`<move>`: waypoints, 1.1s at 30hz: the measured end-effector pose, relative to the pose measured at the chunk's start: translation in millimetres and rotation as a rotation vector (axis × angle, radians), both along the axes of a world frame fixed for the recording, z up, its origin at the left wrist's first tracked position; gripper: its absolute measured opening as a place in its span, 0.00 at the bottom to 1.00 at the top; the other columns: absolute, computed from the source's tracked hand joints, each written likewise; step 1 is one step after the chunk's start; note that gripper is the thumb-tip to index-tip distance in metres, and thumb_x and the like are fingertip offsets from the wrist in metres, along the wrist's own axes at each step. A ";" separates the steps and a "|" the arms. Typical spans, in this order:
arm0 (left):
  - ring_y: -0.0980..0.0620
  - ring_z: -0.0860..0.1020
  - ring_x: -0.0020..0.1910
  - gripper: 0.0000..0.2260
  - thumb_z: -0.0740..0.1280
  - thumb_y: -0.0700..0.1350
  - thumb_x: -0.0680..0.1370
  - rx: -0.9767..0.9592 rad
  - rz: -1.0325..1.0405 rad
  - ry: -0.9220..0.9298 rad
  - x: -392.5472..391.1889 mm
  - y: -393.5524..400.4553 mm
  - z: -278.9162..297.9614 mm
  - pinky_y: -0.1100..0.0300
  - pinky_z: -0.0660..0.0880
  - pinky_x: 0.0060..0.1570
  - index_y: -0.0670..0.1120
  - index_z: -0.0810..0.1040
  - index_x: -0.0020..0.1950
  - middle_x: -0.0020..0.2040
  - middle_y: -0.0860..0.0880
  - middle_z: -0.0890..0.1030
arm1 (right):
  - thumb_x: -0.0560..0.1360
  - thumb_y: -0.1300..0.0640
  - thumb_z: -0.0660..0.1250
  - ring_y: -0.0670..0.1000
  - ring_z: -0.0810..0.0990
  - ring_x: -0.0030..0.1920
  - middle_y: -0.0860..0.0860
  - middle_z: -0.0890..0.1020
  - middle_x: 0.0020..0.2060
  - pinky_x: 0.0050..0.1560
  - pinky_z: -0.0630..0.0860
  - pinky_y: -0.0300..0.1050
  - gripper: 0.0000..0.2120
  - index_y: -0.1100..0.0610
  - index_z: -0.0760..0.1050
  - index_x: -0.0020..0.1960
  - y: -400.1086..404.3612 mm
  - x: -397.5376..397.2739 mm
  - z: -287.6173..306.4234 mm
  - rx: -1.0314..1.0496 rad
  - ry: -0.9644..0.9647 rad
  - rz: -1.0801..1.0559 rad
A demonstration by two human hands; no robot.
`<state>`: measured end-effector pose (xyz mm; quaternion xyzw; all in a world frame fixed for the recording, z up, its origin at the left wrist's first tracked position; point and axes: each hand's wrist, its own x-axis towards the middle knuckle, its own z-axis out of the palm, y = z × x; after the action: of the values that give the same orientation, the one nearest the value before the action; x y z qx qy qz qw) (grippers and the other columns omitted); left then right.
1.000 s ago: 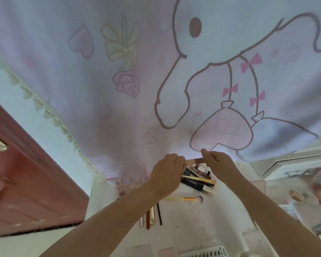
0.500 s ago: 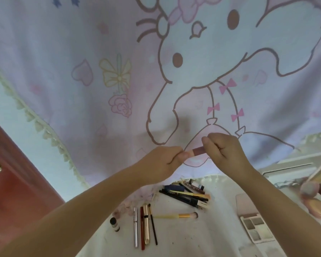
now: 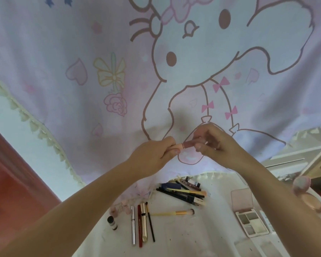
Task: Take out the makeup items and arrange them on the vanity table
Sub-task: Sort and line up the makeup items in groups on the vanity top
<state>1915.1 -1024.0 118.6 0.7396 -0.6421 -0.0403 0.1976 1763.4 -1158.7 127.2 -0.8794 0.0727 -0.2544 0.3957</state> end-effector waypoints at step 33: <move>0.53 0.71 0.34 0.12 0.49 0.51 0.81 0.028 0.084 -0.063 8.0 9.0 6.1 0.60 0.70 0.37 0.49 0.66 0.43 0.35 0.52 0.71 | 0.72 0.69 0.65 0.38 0.80 0.41 0.42 0.80 0.41 0.43 0.76 0.32 0.17 0.47 0.73 0.49 0.7 12.7 11.7 0.132 0.024 0.031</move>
<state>1923.1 -1015.0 124.7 0.7697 -0.6155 -0.0178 0.1684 1776.1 -1158.0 138.9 -0.8554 0.0803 -0.2323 0.4559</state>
